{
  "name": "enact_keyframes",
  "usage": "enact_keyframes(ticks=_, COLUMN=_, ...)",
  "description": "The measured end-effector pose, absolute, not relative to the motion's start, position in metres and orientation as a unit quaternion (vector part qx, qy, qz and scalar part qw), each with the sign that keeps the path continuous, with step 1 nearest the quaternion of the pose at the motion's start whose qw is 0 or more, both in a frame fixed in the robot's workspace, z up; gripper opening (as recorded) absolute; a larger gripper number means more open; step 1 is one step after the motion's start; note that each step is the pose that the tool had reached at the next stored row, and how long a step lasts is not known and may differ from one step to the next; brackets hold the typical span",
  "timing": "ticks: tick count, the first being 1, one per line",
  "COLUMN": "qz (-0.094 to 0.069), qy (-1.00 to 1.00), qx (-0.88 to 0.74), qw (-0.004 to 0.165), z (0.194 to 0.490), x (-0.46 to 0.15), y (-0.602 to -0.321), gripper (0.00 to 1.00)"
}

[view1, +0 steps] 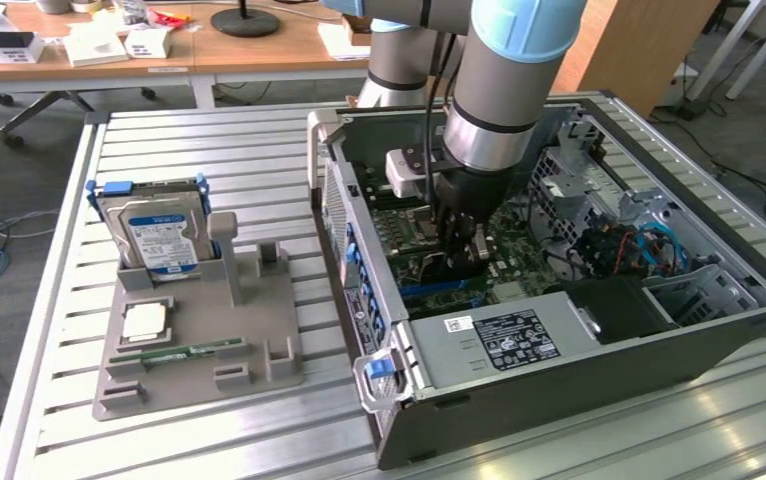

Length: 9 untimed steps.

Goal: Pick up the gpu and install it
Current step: 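Insert the gpu into the slot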

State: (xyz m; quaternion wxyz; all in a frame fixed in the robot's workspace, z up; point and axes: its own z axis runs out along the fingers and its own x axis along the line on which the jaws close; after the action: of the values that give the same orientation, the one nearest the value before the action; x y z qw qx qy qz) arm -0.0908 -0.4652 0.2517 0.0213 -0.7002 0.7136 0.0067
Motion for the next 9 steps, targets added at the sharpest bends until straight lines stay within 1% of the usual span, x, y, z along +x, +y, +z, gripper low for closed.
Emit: enact_keyframes(ticks=9, qz=0.007, qy=0.714, qx=-0.7, qw=0.021, z=0.2517, x=-0.0907, y=-0.4652, gripper=0.26)
